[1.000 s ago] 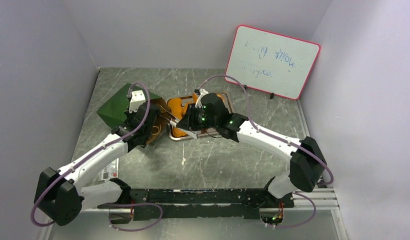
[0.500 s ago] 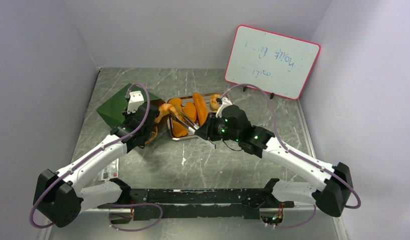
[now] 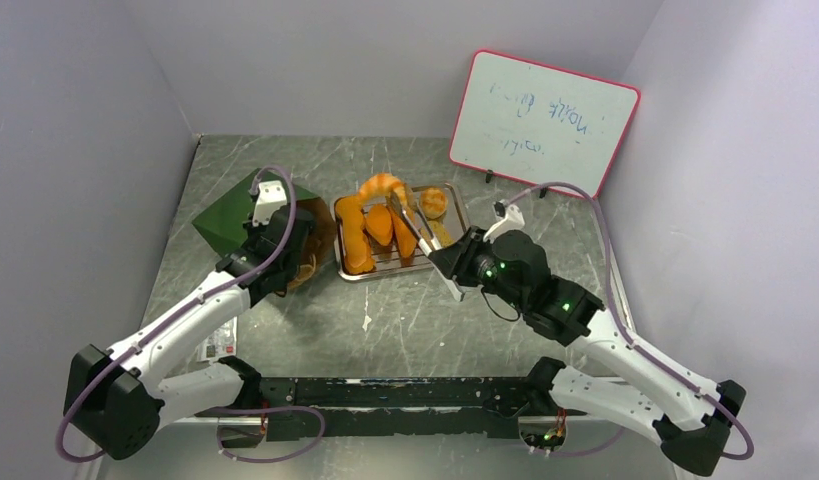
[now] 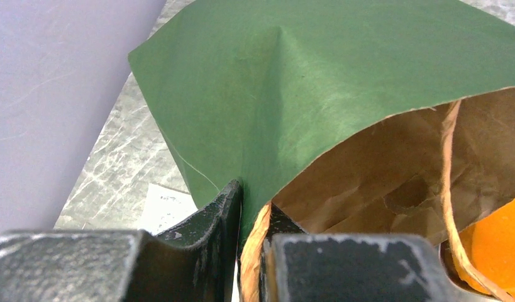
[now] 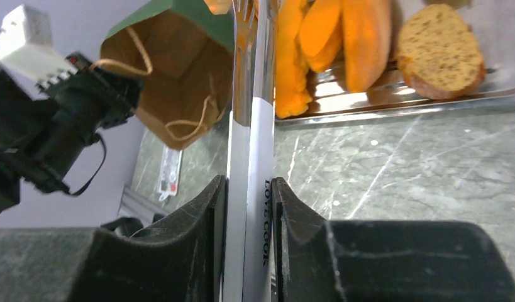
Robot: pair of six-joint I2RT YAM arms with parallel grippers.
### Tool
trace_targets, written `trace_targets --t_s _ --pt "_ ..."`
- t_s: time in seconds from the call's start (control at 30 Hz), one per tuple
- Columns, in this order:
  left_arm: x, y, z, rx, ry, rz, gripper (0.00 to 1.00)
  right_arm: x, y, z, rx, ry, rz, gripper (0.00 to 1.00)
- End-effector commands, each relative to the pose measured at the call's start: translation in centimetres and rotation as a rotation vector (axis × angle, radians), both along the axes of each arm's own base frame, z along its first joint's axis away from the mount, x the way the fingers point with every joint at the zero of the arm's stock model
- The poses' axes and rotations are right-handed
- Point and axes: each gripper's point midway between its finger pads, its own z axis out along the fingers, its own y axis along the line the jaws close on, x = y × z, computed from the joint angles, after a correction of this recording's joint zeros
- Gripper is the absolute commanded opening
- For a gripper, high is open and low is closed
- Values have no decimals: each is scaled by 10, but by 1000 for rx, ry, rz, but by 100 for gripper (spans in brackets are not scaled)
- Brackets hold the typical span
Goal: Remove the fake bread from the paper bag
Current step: Take out the fake bread from the paper bag, then place the fake bread in the container.
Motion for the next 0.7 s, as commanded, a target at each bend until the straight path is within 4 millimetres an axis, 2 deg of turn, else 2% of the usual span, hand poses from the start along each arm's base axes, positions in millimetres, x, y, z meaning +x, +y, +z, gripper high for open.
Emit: trace_targets --t_s 0.0,0.33,0.57,0.67 --pt "6 -10 21 -53 -43 -61 7 16 -27 -3 12 -17 -186 0" --pt "-2 -35 25 -51 -74 -359 7 30 -57 -38 -13 -8 -380 0" --pt "-12 -36 27 -25 -85 -441 7 34 -68 -49 17 -2 -459 0" --pt "-16 -36 24 -21 -89 -462 7 32 -72 -61 25 13 -475 0"
